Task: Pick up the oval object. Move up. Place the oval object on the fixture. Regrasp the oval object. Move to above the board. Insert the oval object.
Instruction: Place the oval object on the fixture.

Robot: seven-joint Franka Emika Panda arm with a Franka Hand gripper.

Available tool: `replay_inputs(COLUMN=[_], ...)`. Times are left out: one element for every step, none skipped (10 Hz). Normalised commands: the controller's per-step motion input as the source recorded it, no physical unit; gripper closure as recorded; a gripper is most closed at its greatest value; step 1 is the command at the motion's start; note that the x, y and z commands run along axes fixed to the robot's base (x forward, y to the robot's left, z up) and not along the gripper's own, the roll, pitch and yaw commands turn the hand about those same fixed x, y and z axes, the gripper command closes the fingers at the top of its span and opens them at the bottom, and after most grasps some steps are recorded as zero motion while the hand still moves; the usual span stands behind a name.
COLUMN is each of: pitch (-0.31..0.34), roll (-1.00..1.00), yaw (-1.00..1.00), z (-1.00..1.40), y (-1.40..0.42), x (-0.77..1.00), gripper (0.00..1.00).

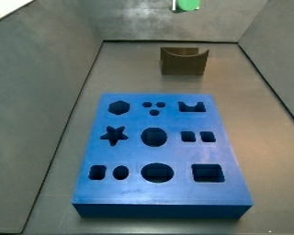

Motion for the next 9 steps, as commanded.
replay_inputs(pitch=[0.103, 0.111, 0.119, 0.120, 0.127, 0.141, 0.161, 0.148, 0.108], roll=[-1.00, -1.00, -1.00, -1.00, -1.00, -1.00, -1.00, -0.89, -0.65], yaw=[-0.03, -0.04, -0.05, -0.08, -0.09, -0.12, -0.16, -0.18, -0.19], z=[-0.01, -0.01, -0.01, -0.01, -0.02, -0.02, -0.03, -0.02, -0.03], y=[0.04, 0.04, 0.04, 0.04, 0.04, 0.04, 0.05, 0.05, 0.05], x=[0.21, 0.15, 0.09, 0.06, 0.07, 0.08, 0.10, 0.10, 0.09], gripper=[1.00, 1.00, 1.00, 1.00, 1.00, 1.00, 1.00, 1.00, 1.00])
